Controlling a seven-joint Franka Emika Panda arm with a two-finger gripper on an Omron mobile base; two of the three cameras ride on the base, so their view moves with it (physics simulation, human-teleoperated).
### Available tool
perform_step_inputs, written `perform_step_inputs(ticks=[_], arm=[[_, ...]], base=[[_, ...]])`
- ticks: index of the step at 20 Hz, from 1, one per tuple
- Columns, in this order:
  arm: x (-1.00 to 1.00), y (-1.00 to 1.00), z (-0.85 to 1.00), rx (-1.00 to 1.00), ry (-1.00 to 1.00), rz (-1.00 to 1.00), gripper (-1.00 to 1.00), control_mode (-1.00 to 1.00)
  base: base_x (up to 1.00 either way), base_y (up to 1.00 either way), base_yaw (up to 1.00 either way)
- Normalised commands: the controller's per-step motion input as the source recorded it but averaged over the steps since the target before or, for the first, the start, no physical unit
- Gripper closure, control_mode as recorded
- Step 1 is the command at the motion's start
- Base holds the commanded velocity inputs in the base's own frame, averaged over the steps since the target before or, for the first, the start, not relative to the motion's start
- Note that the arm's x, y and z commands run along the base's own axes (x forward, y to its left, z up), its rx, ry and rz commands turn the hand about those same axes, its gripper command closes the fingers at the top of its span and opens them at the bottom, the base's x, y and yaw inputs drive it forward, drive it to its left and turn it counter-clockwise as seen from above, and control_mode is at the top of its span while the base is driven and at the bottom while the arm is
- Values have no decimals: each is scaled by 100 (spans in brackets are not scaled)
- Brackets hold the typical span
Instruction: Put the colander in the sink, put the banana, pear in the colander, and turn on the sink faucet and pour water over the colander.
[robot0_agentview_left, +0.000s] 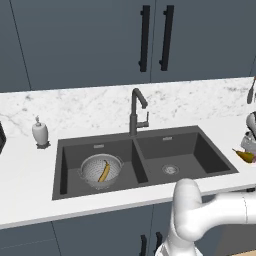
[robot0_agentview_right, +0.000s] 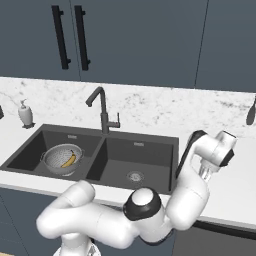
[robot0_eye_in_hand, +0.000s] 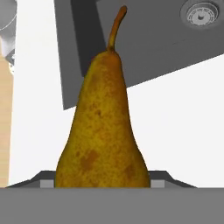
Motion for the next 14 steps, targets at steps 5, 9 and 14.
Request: perform_step_inputs(ticks=[5,9,14], arm=[[-24,100,5,0,-30,-28,100,-100],[-11,100,34,0,-8,-34,100,-100],[-12,100,74,0,17,-23,100,-100]], base=[[0,0,0],[0,0,0],[0,0,0]])
